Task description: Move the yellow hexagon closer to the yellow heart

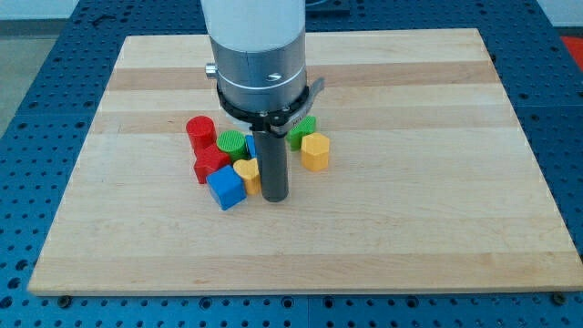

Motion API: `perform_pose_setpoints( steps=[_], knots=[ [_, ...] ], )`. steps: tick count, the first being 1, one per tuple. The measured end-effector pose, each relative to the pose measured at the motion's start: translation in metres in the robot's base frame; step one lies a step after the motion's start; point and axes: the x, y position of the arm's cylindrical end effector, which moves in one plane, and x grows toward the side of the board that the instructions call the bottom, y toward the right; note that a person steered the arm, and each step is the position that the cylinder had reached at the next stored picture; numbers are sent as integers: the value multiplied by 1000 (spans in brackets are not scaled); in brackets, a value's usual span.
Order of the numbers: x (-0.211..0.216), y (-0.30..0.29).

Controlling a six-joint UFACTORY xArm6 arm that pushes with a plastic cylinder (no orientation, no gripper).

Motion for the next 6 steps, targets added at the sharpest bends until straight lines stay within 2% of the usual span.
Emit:
perform_pose_setpoints(
  steps=[2,3,4,5,6],
  knots=[
    [-14,-14],
    [-6,-15],
    [40,32],
    [19,101],
    [-45,114]
  ],
)
